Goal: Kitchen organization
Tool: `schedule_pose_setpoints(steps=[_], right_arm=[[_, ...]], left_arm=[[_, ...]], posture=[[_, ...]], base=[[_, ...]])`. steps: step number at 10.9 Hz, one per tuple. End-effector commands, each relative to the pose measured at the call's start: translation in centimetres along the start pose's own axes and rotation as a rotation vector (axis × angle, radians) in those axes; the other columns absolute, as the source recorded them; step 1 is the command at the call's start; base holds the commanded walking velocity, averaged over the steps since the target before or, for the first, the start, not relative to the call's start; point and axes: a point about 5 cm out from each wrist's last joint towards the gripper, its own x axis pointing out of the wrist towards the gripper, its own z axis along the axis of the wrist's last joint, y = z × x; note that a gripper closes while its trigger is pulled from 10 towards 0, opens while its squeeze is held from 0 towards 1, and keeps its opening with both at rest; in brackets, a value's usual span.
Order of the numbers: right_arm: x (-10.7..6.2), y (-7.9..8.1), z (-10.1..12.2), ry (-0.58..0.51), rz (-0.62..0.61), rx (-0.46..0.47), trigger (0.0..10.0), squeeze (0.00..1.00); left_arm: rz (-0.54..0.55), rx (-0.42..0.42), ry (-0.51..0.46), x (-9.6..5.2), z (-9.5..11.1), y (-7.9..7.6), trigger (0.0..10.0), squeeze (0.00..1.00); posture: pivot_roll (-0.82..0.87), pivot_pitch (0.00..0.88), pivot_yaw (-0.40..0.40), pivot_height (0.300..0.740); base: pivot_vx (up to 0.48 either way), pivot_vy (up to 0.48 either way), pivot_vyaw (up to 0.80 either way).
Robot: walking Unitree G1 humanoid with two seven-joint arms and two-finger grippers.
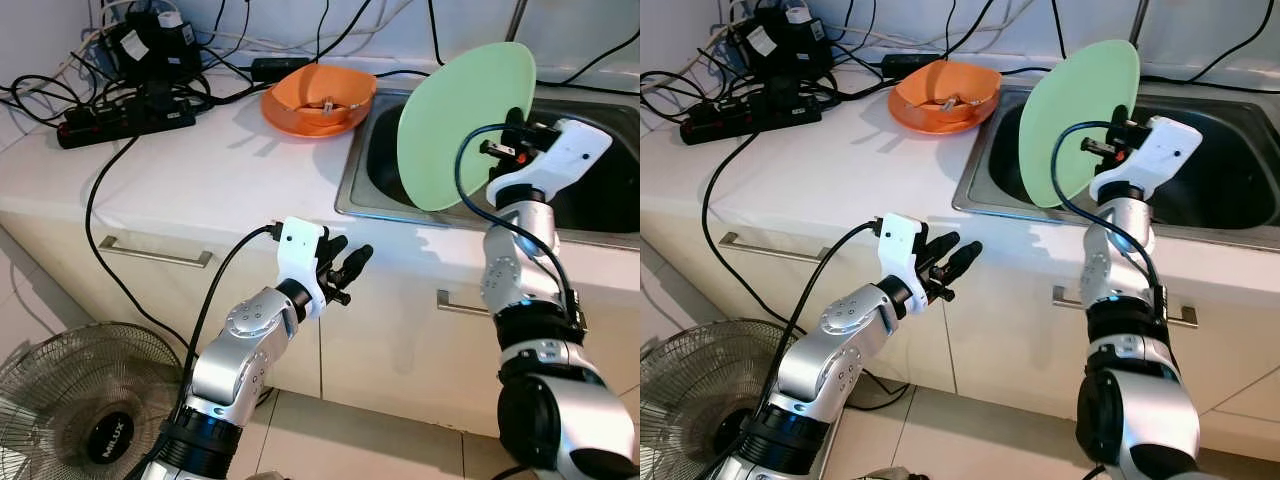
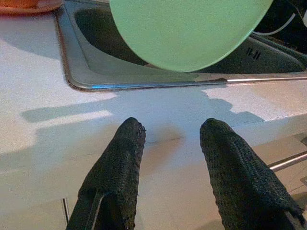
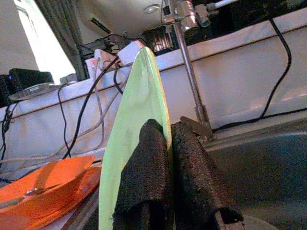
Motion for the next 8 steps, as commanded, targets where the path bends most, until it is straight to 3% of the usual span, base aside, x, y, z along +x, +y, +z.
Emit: schedule_pose_setpoints(steps=[1,8], right_arm=[[0.9,1.1,1.4,-0.074,0.047,-0.035,10.0,0.00],[0.0,3.3,-0.1,-0.058,0.137,-0.069,10.0,0.00]], left_arm=[[0.002,0.016,-0.020,-0.1,0.4,0.0,10.0,0.00],[0.007,0.016,-0.047,0.0,0.6,-0.2,10.0,0.00]], posture=[[0.11,0.000,0.066,0.740],[0.11,0.000,0.060,0.740]], base=[[0.000,0.000,0.00],[0.000,0.000,0.00]])
